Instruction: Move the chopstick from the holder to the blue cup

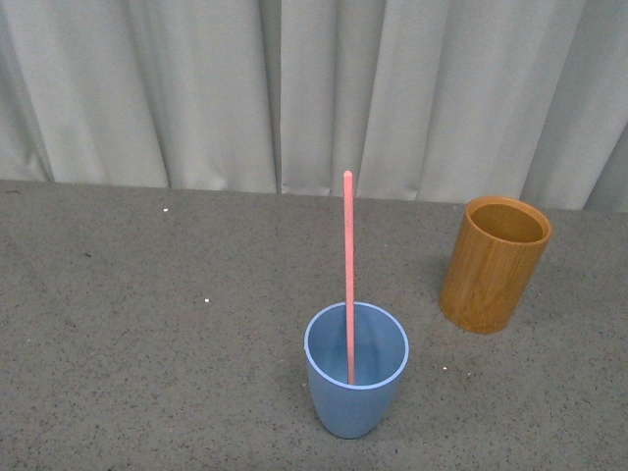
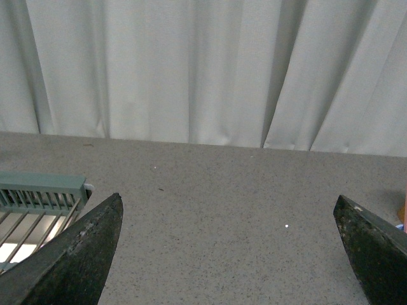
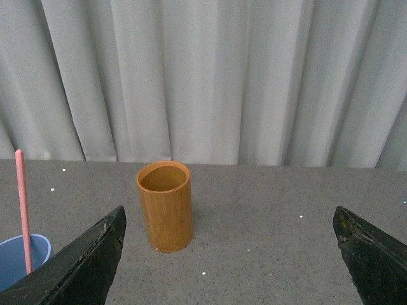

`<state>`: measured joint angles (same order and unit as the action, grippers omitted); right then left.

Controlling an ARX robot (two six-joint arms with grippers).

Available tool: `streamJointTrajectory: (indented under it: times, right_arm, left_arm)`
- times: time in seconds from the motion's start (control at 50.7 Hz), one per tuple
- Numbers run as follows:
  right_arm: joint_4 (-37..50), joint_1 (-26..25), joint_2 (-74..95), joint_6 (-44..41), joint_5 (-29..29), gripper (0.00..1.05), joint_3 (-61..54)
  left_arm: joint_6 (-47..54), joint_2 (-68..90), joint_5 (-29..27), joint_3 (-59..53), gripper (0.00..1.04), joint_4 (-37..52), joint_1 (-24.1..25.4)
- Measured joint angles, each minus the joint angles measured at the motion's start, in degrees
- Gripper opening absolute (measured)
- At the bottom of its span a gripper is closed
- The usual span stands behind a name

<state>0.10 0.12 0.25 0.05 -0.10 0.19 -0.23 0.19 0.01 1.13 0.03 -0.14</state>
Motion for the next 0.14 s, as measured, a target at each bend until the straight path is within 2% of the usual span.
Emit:
streamJointTrajectory:
  times: [0.138]
  right_arm:
    - [0.0,0.0,0.0,0.0,0.0,0.95,0.0]
  left_arm:
    - [0.0,0.0,0.0,0.0,0.98,0.0,0.0]
